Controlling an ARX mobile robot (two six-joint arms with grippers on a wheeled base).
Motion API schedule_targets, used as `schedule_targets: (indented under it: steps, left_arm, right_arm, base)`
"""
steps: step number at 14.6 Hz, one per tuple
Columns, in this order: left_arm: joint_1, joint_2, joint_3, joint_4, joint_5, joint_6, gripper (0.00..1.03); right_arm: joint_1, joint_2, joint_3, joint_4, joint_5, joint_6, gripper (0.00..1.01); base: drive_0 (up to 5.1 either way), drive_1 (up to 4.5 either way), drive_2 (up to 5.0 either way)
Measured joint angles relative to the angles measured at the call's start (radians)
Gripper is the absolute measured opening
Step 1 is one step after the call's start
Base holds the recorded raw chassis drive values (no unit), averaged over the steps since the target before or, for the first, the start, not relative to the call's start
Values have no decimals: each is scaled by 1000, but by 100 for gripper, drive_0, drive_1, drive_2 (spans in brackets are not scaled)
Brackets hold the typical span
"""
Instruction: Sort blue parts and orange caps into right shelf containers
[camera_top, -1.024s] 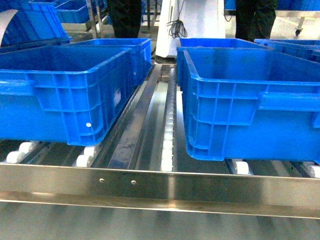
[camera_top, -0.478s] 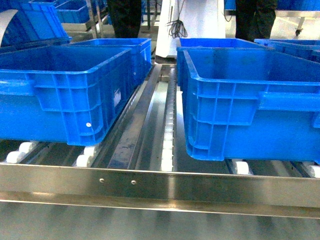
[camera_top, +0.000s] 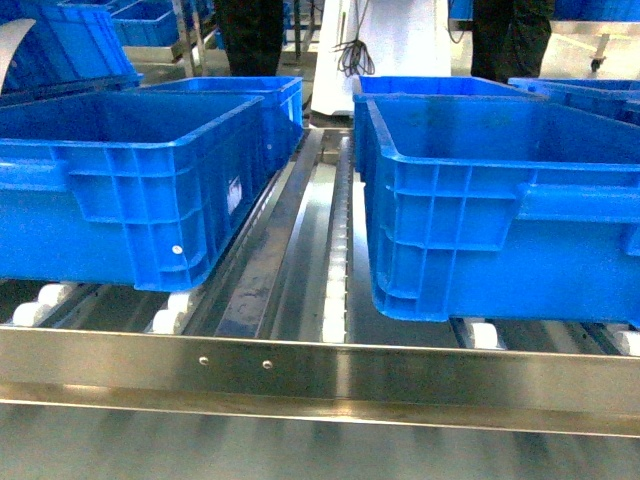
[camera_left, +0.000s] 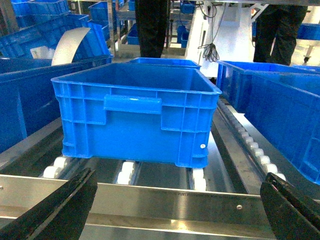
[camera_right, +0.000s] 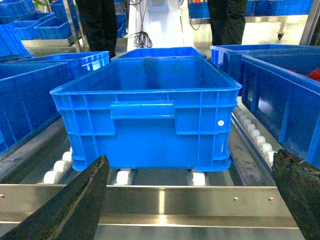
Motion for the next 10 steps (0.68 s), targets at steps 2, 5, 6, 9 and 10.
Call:
schedule_targets:
  steps: [2,5,6,9,10]
  left_arm:
    - [0,0,0,0,0,0,98]
    - [0,0,0,0,0,0,98]
    - [0,0,0,0,0,0,98]
    - [0,0,0,0,0,0,98]
    - [0,0,0,0,0,0,98]
  right_arm:
    - [0,0,0,0,0,0,98]
    - [0,0,0,0,0,0,98]
    - [0,0,0,0,0,0,98]
    - [0,0,0,0,0,0,98]
    - [0,0,0,0,0,0,98]
  base:
    - [0,0,0]
    - [0,0,0]
    - [0,0,0]
    - [0,0,0]
    - [0,0,0]
